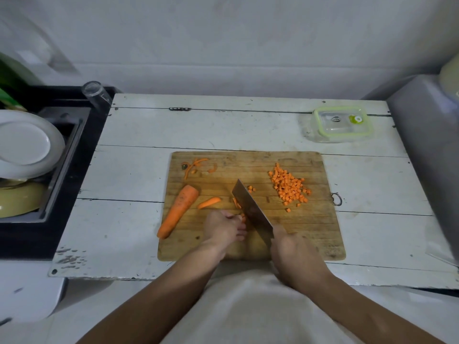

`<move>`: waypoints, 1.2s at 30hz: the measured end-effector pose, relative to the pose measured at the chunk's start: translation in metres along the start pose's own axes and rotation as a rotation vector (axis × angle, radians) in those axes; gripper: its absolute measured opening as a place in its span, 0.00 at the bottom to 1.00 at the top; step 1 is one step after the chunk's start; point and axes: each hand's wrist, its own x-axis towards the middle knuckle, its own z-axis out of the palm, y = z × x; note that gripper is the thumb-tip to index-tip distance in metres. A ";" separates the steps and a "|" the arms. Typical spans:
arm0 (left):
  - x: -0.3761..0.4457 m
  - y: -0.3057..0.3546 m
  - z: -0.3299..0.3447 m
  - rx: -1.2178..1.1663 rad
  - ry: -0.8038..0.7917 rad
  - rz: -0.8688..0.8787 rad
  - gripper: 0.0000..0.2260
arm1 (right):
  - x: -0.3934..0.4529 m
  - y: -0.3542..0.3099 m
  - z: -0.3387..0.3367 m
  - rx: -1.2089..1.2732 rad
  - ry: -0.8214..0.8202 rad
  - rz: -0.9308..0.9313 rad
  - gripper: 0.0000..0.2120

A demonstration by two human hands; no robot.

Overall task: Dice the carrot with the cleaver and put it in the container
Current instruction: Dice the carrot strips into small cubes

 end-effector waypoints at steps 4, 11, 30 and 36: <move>-0.004 -0.004 -0.012 0.031 0.016 0.034 0.03 | -0.011 0.011 -0.006 0.057 -0.009 0.005 0.08; 0.003 0.007 -0.003 0.518 0.197 0.422 0.01 | -0.011 0.013 -0.007 0.064 0.005 0.015 0.08; 0.009 0.007 -0.008 0.890 0.224 0.606 0.06 | -0.015 0.027 -0.019 0.125 0.009 0.028 0.04; 0.009 -0.001 -0.016 0.830 0.266 0.620 0.04 | -0.019 0.017 -0.011 0.010 -0.033 -0.008 0.10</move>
